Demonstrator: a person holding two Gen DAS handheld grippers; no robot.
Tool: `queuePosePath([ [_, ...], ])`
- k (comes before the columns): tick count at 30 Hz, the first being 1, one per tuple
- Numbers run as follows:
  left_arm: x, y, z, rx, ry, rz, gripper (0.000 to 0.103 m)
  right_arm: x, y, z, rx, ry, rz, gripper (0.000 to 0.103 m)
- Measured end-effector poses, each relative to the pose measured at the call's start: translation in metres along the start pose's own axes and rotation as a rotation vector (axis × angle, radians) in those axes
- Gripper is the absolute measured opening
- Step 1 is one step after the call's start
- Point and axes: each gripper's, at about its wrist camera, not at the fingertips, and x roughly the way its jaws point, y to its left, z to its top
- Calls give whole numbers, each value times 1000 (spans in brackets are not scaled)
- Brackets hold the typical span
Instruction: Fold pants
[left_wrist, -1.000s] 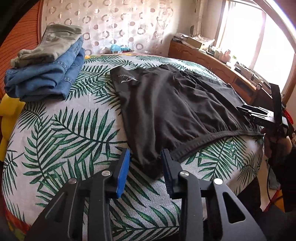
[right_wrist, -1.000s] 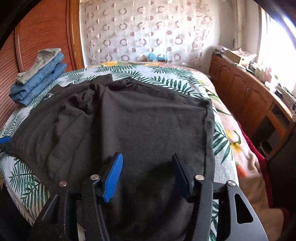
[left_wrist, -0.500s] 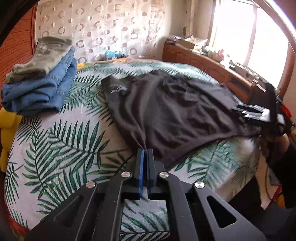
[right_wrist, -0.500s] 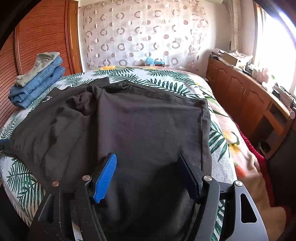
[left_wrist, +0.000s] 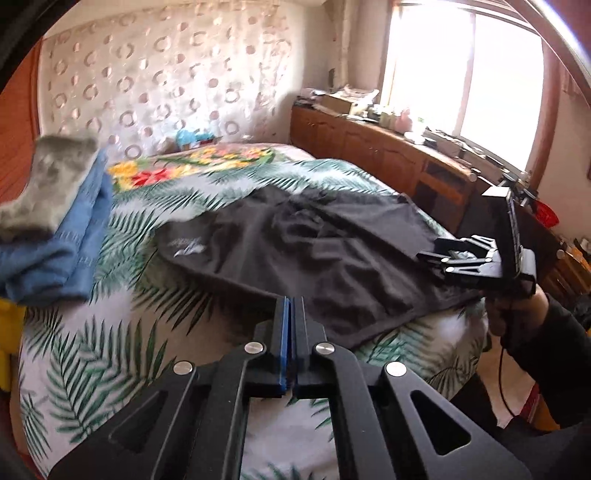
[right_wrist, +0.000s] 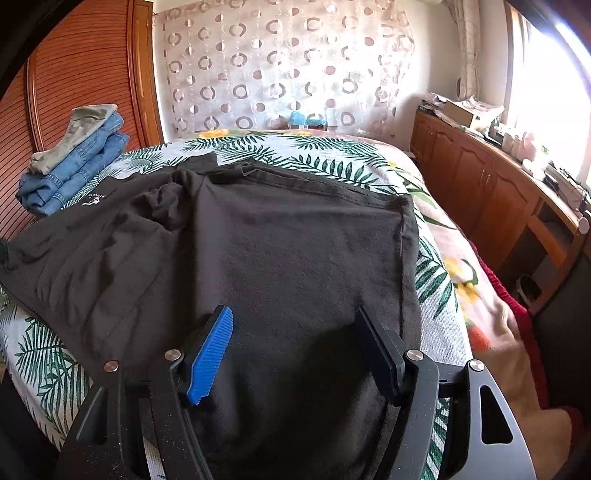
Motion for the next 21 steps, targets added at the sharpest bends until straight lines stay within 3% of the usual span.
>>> queuePosePath([
  [11,23,-59,53,111,-20,-123,1,-29,-13,0,30,-68,-7,71],
  [21,40,-105,80,193,-17,-162,2,-38,-20,-10,49,-91,-11,71],
])
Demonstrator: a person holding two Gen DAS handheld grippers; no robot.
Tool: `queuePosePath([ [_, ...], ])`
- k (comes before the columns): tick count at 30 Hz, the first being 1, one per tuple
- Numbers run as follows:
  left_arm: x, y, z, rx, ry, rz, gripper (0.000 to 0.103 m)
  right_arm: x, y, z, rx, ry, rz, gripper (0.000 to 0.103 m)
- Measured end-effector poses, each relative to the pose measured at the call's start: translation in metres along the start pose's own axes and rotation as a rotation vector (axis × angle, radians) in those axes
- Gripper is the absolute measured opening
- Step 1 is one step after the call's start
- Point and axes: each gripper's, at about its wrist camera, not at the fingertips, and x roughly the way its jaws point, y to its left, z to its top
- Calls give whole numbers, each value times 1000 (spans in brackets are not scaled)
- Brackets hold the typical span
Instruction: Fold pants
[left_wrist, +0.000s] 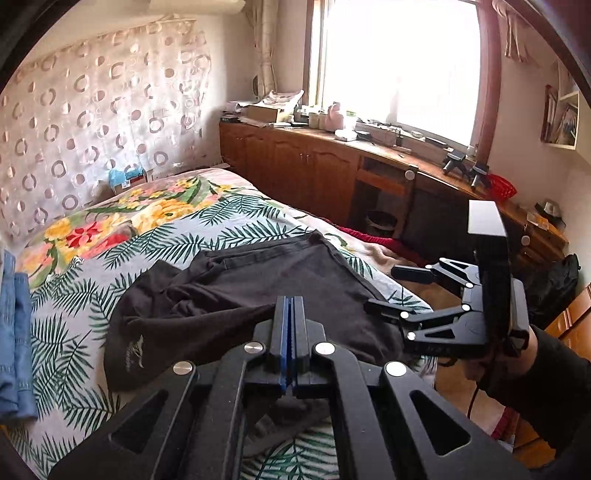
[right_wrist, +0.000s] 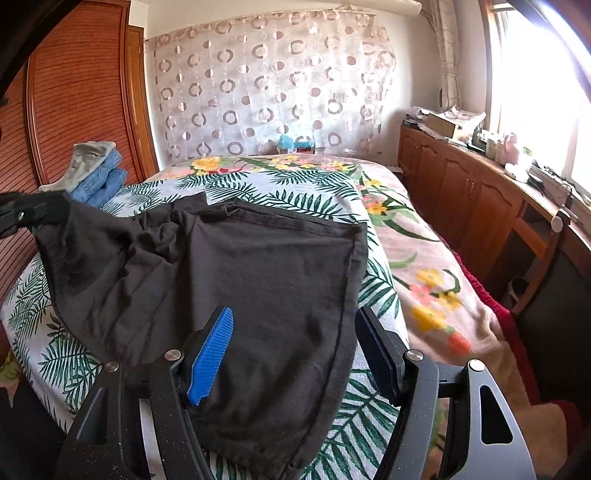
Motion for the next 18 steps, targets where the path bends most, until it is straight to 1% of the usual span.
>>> queuePosePath([
  [3,4,1,1,-2,-3,10,2,0,-3,-2,6,2,1,70],
  [9,9,10,-8,-10,22,77,2,1,-5,-2,18,7,2,71],
  [10,9,11,-10,-13,23,80,6,1,-5,-1,21,8,4,71],
  [11,8,13,-11,-18,26,80,18,2,-4,-1,24,8,7,71],
  [12,7,16,-13,-24,25,79,23,2,-4,-1,26,10,10,71],
  [14,4,22,-18,-37,13,78,42,5,0,0,25,14,16,71],
  [15,3,25,-20,-45,13,78,44,5,1,0,22,15,18,71],
  [16,4,27,-22,-52,20,83,50,6,2,0,19,17,21,71],
  [17,4,32,-24,-66,29,91,63,6,4,0,17,18,25,71],
  [18,4,34,-26,-76,29,91,72,7,6,0,14,18,30,70],
])
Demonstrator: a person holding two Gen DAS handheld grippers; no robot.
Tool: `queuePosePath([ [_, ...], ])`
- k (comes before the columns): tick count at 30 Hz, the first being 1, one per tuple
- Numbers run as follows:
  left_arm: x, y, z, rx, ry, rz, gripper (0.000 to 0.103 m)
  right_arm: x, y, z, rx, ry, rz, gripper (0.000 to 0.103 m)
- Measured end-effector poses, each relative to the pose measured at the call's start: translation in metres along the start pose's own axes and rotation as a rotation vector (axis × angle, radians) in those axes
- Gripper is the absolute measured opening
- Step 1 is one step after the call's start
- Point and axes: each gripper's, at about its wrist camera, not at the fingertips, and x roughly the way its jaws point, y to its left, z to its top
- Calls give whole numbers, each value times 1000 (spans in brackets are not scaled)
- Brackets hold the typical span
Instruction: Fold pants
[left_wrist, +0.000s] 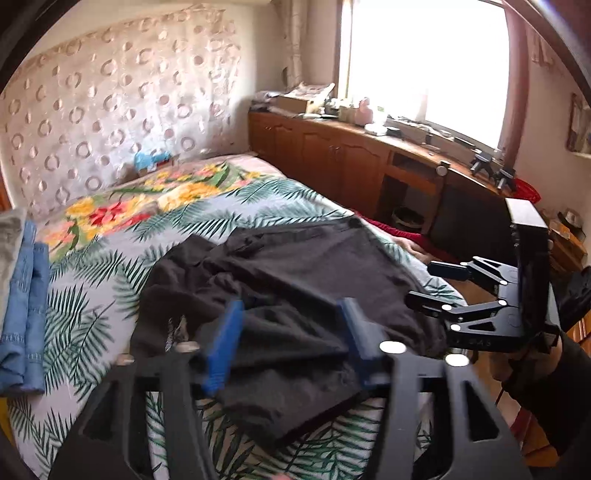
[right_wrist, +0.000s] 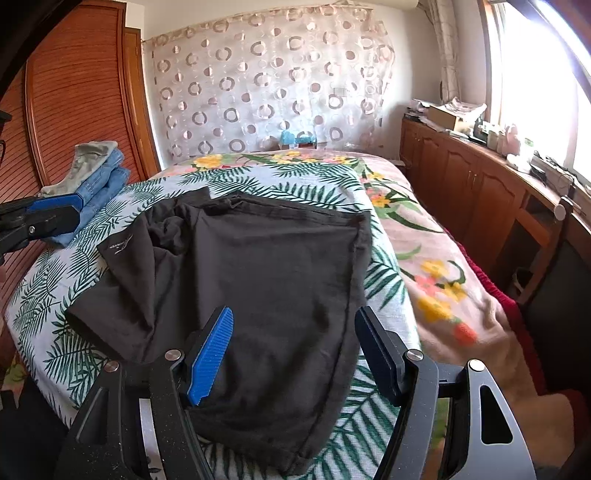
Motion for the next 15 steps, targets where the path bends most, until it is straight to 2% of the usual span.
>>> queuePosePath([
  [1,-1,5,-3,-15,-9,-7,83,1,3,0,-4,1,6,70],
  [8,-4,23,-13,-55,-8,21,85,7,19,2,-29,11,46,71],
  [15,1,40,-36,-80,42,49,85,15,37,-1,-55,32,116,70],
])
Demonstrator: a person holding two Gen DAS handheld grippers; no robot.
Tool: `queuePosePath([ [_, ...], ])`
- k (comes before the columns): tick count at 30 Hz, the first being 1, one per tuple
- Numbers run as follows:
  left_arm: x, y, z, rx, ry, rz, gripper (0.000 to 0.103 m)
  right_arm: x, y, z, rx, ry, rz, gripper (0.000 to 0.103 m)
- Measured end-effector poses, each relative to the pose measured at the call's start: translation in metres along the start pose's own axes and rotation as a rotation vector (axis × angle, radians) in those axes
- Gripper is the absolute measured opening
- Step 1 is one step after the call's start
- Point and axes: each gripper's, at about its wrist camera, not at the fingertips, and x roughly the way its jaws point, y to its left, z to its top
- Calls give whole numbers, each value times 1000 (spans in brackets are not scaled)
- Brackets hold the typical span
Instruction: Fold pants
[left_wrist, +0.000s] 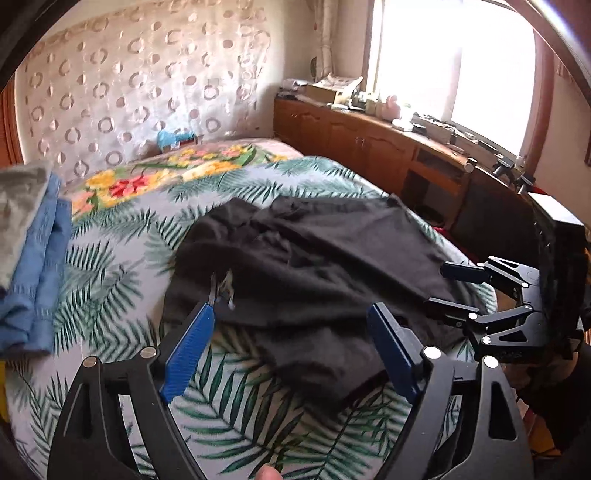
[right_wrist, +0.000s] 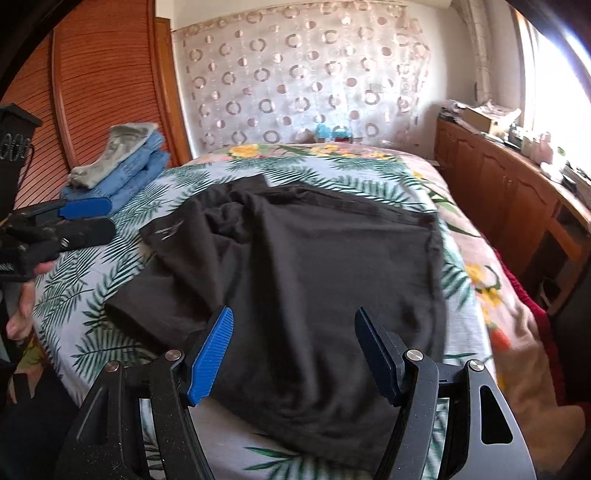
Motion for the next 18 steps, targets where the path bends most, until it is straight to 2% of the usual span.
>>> queuePosePath([
  [4,4,11,-14,-45,20,-19,85,7,5,-1,-19,20,34,62],
  [8,5,16,-27,-53,22,3,85,18,9,-1,-34,48,66,56],
  [14,6,25,-37,-69,-8,74,85,29,3,2,-42,72,90,43],
  [18,5,28,-40,-73,-28,102,85,31,4,7,-49,71,109,14],
])
